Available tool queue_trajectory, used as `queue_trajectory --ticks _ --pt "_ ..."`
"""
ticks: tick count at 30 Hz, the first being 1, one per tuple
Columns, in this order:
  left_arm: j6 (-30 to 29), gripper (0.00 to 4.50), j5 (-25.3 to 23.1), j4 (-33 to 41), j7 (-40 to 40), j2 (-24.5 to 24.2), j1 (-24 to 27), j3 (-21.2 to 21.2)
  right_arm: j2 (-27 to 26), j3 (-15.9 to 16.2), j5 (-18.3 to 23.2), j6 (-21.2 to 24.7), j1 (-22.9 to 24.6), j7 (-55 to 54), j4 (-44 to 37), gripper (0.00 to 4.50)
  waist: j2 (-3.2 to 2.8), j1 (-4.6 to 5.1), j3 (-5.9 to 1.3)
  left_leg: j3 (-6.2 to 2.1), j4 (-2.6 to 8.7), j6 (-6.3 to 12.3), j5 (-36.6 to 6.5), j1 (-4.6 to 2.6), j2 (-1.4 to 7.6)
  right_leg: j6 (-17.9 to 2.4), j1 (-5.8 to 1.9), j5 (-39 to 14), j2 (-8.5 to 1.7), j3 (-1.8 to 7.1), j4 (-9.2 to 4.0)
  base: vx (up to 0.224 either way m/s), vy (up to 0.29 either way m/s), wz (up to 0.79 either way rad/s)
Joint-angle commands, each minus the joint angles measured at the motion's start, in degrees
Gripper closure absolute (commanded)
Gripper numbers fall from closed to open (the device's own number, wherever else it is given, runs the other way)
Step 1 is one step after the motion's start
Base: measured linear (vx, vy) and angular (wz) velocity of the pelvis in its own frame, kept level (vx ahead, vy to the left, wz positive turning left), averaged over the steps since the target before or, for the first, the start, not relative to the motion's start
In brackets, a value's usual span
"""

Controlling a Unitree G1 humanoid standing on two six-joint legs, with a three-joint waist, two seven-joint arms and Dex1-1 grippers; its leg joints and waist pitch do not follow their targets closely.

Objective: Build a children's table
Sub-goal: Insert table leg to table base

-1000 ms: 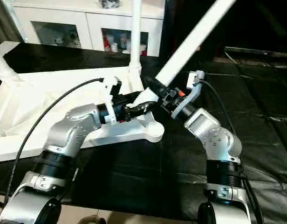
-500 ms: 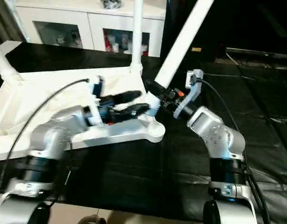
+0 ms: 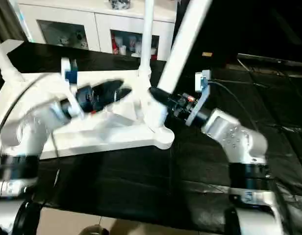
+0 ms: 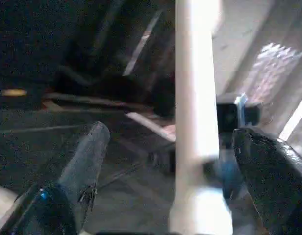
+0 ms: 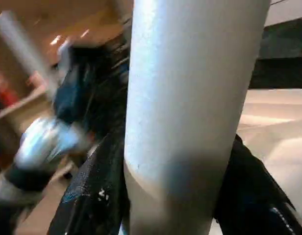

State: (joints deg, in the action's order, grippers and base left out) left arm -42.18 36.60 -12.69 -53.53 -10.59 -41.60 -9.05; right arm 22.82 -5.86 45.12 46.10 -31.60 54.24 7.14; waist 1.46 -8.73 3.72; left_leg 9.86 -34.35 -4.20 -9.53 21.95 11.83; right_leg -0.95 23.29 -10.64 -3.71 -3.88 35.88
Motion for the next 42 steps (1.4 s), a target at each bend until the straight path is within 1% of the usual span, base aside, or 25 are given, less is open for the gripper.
queue_trajectory --ticks 1,2,3,4,5,6,7,8,10,11,12,13,17,19,23,24,26,27,28,29,34,36,38,39,42 --pt "-2.12 0.0 1.92 -0.52 -0.93 0.97 -2.11 0.74 1.38 1.83 0.0 0.28 0.52 3.71 -2.16 2.54 0.66 -0.11 -4.63 0.1 3.39 0.74 -5.7 -0.63 0.98 -10.48 -3.76 -6.66 -4.27 2.59 -3.77 0.0 0.0 0.0" --pt "-3.01 0.0 2.46 -1.06 -1.35 1.55 -3.03 0.93 1.98 2.68 -0.39 0.13 0.75 4.9 -2.55 2.54 0.48 -0.13 -4.67 0.08 3.32 0.71 -5.81 -0.71 0.97 -10.47 -3.63 -7.11 -4.32 2.6 -3.79 0.0 0.0 0.0" --pt "-4.3 0.0 3.23 -1.79 -1.8 2.1 -4.16 1.25 2.65 3.62 -0.94 0.05 0.89 6.34 -2.83 2.54 0.66 -0.08 -4.62 0.18 3.26 0.8 -6.12 -0.68 0.83 -10.22 -3.68 -8.36 -4.21 2.55 -4.05 0.0 0.0 0.0" --pt "-5.45 0.0 3.99 -2.27 -2.46 2.48 -4.99 1.59 3.13 4.63 -2.0 -0.51 0.86 6.98 -2.79 2.54 0.44 -0.1 -4.58 0.01 3.33 0.6 -6.31 -0.66 0.95 -10.06 -3.66 -9.43 -4.28 2.54 -4.09 0.0 0.0 0.0" --pt "-5.45 0.0 3.99 -2.27 -2.46 2.48 -4.99 1.59 3.13 4.63 -2.0 -0.51 0.86 6.98 -2.79 2.54 0.55 0.02 -4.54 0.07 3.29 0.5 -6.5 -0.64 0.86 -9.89 -3.61 -9.97 -4.18 2.51 -4.16 0.0 0.0 0.0" --pt "-6.77 0.0 4.48 -2.78 -3.82 2.86 -6.11 2.78 3.71 6.61 -4.58 -1.83 0.61 7.06 -2.17 2.54 0.49 0.07 -4.51 -0.03 3.35 0.38 -6.77 -0.57 0.86 -9.67 -3.69 -10.89 -4.28 2.5 -4.26 0.0 0.0 0.0" --pt "-7.18 0.0 4.55 -2.8 -4.43 2.85 -6.45 3.53 3.82 7.42 -5.72 -2.32 0.35 6.63 -1.51 2.54 0.24 0.11 -4.56 -0.05 3.33 -0.02 -6.84 -0.77 0.88 -9.32 -3.49 -11.8 -4.18 2.46 -4.37 0.0 0.0 0.0" --pt "-7.37 0.0 4.58 -2.73 -4.73 2.76 -6.58 3.97 3.82 7.83 -6.28 -2.51 0.17 6.26 -1.09 2.54 0.17 0.23 -4.56 -0.07 3.32 -0.17 -6.71 -0.74 0.89 -9.55 -3.51 -11.21 -4.17 2.5 -4.29 0.0 0.0 0.0" --pt "-7.97 0.0 4.72 -2.45 -5.51 2.53 -6.63 4.88 3.87 8.41 -7.32 -3.2 -0.04 5.9 -0.38 2.54 0.33 0.28 -4.65 -0.11 3.32 -0.04 -6.93 -0.75 0.91 -9.73 -3.61 -10.6 -4.1 2.46 -4.28 0.0 0.0 0.0" --pt "-8.21 0.0 4.82 -2.22 -5.85 2.4 -6.56 5.24 3.94 8.62 -7.6 -3.47 -0.04 5.95 -0.26 2.55 0.08 0.25 -4.65 -0.13 3.3 -0.04 -6.97 -0.79 0.94 -9.87 -3.52 -10.32 -4.12 2.47 -4.24 0.0 0.0 0.0" --pt "-8.66 0.0 5.06 -1.66 -6.48 2.24 -6.32 5.87 4.12 8.94 -7.9 -3.83 0.09 6.24 -0.3 2.56 0.19 0.32 -4.68 -0.12 3.3 0.09 -6.92 -0.83 0.97 -10.11 -3.53 -9.65 -4.04 2.45 -4.2 0.0 0.0 0.0" --pt "-9.23 0.0 5.38 -0.8 -7.01 2.05 -5.82 6.55 4.45 9.41 -8.13 -4.09 0.47 6.73 -0.79 2.57 0.07 0.29 -4.72 -0.14 3.29 0.19 -6.83 -0.83 0.99 -10.48 -3.61 -8.86 -4.03 2.45 -4.1 0.0 0.0 0.0" --pt "-9.47 0.0 5.0 -0.73 -8.27 1.89 -5.18 7.77 5.95 10.84 -8.54 -4.82 1.59 9.89 -2.28 2.57 0.1 0.27 -4.76 -0.13 3.21 0.76 -6.62 -0.9 1.06 -11.61 -3.66 -6.46 -3.97 2.45 -3.86 0.0 0.0 0.0" --pt "-9.13 0.29 4.69 -1.16 -8.75 1.78 -5.15 8.19 6.5 11.36 -8.74 -5.17 1.95 11.54 -2.87 2.57 0.14 0.11 -4.72 -0.11 3.2 1.14 -6.81 -0.83 1.03 -11.82 -3.72 -6.78 -4.01 2.44 -3.94 0.0 0.0 0.0" --pt "-6.33 0.54 2.49 -2.12 -8.47 1.77 -5.01 9.13 6.82 11.65 -8.99 -5.42 2.17 12.43 -3.31 2.57 0.11 0.06 -4.67 -0.17 3.28 0.92 -7.68 -0.83 1.08 -11.47 -3.73 -8.23 -4.07 2.41 -4.14 0.0 0.0 0.0" --pt "-3.77 0.68 0.3 -3.21 -6.47 2.09 -5.22 9.45 6.67 11.66 -9.63 -5.79 1.98 11.85 -2.78 2.57 0.14 0.06 -4.63 -0.18 3.29 0.79 -7.92 -0.84 1.09 -11.07 -3.75 -9.13 -4.13 2.45 -4.29 0.0 0.0 0.0" --pt "-1.92 0.81 -1.03 -4.88 -4.01 2.66 -5.95 8.77 6.48 11.68 -10.53 -6.68 1.65 11.1 -1.6 2.57 0.14 0.09 -4.6 -0.17 3.28 0.54 -8.2 -0.86 1.1 -10.45 -3.72 -10.09 -4.16 2.48 -4.46 0.0 0.0 0.0" --pt "-1.62 0.88 -1.01 -5.19 -3.56 2.84 -6.2 8.35 6.45 11.63 -10.63 -6.86 1.6 10.91 -1.36 2.57 0.17 0.07 -4.64 -0.16 3.24 0.45 -8.22 -0.88 1.0 -10.2 -3.74 -10.52 -4.14 2.44 -4.48 0.0 0.0 0.0" --pt "-1.41 1.09 -0.98 -5.34 -3.33 2.94 -6.33 8.1 6.44 11.6 -10.65 -6.96 1.59 10.82 -1.25 2.57 0.19 0.07 -4.65 -0.19 3.27 0.49 -8.08 -0.85 1.01 -10.07 -3.76 -10.58 -4.13 2.44 -4.52 0.0 0.0 0.0" --pt "-1.47 1.09 -0.74 -5.41 -3.29 3.03 -6.52 7.74 6.48 11.6 -10.6 -7.02 1.63 10.92 -1.27 2.57 0.17 0.07 -4.71 -0.19 3.24 0.51 -7.91 -0.88 1.03 -10.12 -3.74 -10.35 -4.14 2.43 -4.41 0.0 0.0 0.0" --pt "-1.62 1.61 -0.22 -5.05 -3.72 3.04 -6.65 7.86 6.37 11.49 -11.04 -7.18 1.72 11.61 -1.41 2.57 0.28 0.2 -4.73 -0.21 3.2 0.96 -7.27 -0.79 1.07 -11.11 -3.68 -8.58 -4.03 2.39 -4.15 0.0 0.0 0.0" --pt "-1.45 1.67 -0.16 -5.13 -3.81 3.06 -6.61 7.93 6.3 11.46 -11.26 -7.28 1.61 11.79 -1.24 2.57 0.26 0.2 -4.73 -0.19 3.19 1.12 -7.11 -0.8 1.09 -11.49 -3.68 -7.9 -4.07 2.41 -4.08 0.0 0.0 0.0" --pt "-1.1 1.85 -0.23 -5.51 -3.71 3.26 -6.64 7.81 6.21 11.42 -11.46 -7.53 1.41 11.86 -0.9 2.57 0.27 0.2 -4.71 -0.19 3.2 1.18 -7.42 -0.87 1.12 -11.56 -3.66 -8.3 -4.11 2.39 -4.13 0.0 0.0 0.0" --pt "-0.99 2.04 -0.26 -5.71 -3.4 3.4 -6.65 7.72 6.2 11.46 -11.51 -7.76 1.28 11.77 -0.68 2.57 0.26 0.2 -4.68 -0.16 3.2 1.15 -7.72 -0.89 1.1 -11.51 -3.65 -8.84 -4.13 2.4 -4.2 0.0 0.0 0.0" --pt "-1.05 2.15 -0.45 -5.83 -2.41 3.59 -6.6 7.54 6.24 11.59 -11.81 -8.28 1.08 11.51 -0.34 2.57 0.33 0.22 -4.64 -0.17 3.24 1.07 -7.97 -0.92 1.15 -11.29 -3.64 -9.62 -4.17 2.4 -4.26 0.0 0.0 0.0"
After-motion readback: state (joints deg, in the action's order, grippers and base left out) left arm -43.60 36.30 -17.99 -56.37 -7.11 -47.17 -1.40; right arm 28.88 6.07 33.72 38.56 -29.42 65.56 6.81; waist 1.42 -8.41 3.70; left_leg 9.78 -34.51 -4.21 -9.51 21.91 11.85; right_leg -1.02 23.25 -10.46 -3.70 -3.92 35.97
